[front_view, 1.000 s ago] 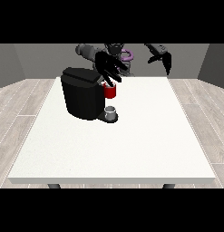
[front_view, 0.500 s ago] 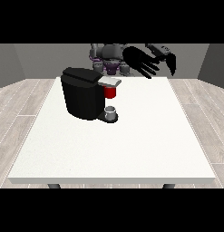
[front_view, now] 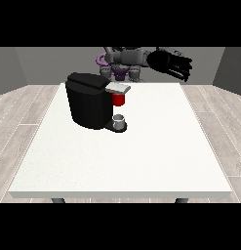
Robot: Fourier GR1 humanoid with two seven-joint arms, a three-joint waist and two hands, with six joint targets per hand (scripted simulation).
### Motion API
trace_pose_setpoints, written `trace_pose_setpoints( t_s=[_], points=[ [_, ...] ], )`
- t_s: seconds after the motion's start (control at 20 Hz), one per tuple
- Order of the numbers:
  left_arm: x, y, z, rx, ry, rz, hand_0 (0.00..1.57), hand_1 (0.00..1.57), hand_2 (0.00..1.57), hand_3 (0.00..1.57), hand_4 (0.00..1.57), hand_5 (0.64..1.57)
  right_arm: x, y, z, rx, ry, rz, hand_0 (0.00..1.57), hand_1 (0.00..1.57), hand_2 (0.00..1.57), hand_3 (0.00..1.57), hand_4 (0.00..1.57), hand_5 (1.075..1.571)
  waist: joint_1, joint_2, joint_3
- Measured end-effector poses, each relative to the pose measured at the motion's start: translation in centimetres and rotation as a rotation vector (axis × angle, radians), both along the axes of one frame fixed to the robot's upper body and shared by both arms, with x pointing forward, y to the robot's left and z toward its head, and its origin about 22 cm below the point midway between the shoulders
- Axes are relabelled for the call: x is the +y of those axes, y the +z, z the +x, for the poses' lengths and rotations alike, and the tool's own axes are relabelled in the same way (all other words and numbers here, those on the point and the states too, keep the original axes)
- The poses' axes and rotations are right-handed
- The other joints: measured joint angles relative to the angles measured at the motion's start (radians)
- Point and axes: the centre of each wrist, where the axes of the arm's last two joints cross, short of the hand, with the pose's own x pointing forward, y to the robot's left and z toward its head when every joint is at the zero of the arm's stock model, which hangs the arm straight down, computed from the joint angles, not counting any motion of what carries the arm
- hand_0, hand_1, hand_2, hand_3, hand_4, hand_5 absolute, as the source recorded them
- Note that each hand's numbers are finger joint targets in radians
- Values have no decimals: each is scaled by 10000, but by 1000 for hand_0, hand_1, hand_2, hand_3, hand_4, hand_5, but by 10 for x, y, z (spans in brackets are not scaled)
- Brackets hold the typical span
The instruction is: Insert the coffee pod into the coffee machine and close the lid
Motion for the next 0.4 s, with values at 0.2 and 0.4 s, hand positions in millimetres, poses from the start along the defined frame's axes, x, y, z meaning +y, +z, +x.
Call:
trace_pose_setpoints(
  t_s=[0.2, 0.4],
  points=[
    [3, -16, -7, 457, 272, -88, 0, 0, 0, 0, 266, 1571, 27, -27, 0, -73, 931, -35, 0, 0, 0, 0, 219, 1571, -454, -480, -6],
    [22, -35, -14, 1040, 931, -240, 0, 0, 0, 0, 266, 1571, 57, -63, -8, 68, 2037, 64, 0, 0, 0, 0, 259, 1571, -1187, -1134, -11]
  ],
)
